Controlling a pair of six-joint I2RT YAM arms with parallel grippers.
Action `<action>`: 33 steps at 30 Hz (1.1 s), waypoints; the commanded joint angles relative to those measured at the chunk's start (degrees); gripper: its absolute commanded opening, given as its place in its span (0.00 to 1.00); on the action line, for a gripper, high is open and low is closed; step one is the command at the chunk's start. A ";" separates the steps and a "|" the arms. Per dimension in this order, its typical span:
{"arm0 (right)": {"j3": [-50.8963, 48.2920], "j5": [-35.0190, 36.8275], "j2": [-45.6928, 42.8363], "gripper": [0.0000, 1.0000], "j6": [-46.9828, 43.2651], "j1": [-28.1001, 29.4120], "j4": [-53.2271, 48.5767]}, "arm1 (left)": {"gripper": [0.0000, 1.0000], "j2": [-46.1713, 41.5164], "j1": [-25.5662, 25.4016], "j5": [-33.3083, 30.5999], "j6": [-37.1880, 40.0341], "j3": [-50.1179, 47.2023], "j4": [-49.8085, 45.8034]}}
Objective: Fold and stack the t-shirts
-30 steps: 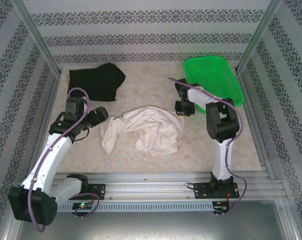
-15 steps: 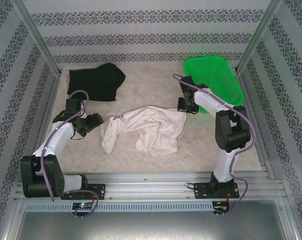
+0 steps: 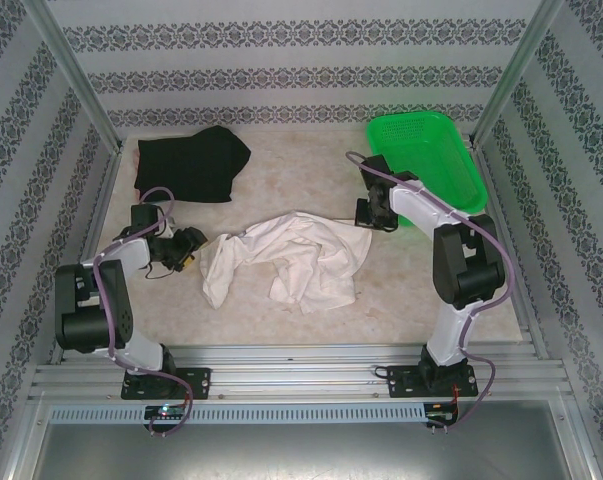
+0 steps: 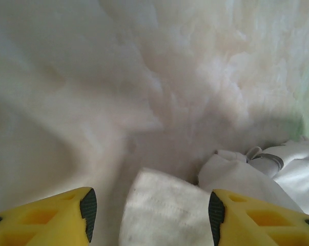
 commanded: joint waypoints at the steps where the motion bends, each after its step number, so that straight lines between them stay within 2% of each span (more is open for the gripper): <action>1: -0.10 -0.51 -2.11 0.00 -1.35 0.26 -1.16 | 0.61 1.71 0.65 2.48 -1.68 -0.45 7.18; 7: -0.10 -0.20 -2.49 0.00 -1.70 0.11 -1.83 | 0.56 4.06 0.51 4.48 -1.55 -1.94 9.28; 9: 0.27 -0.18 -2.48 0.00 -1.87 -0.07 -2.08 | 0.52 5.01 0.51 5.25 -1.48 -2.53 10.31; 12: 1.18 0.01 -2.29 0.00 -1.97 -0.04 -2.68 | 0.40 5.97 0.42 6.02 -1.57 -3.02 11.30; 14: 1.94 0.02 -1.99 0.00 -1.98 -0.02 -2.96 | 0.26 4.86 0.42 5.28 -1.33 -2.75 10.45; 19: 2.71 0.28 -2.14 0.00 -2.05 0.05 -3.33 | 0.00 -1.07 0.42 2.85 1.45 0.18 3.95; 27: 3.74 0.22 -4.83 0.00 -1.42 -0.57 -3.63 | 0.00 -10.82 0.68 3.40 4.31 5.66 -3.92; 33: 6.27 -7.09 -13.59 0.00 2.12 -5.36 -0.68 | 0.00 -17.06 0.68 2.66 3.15 16.84 -7.19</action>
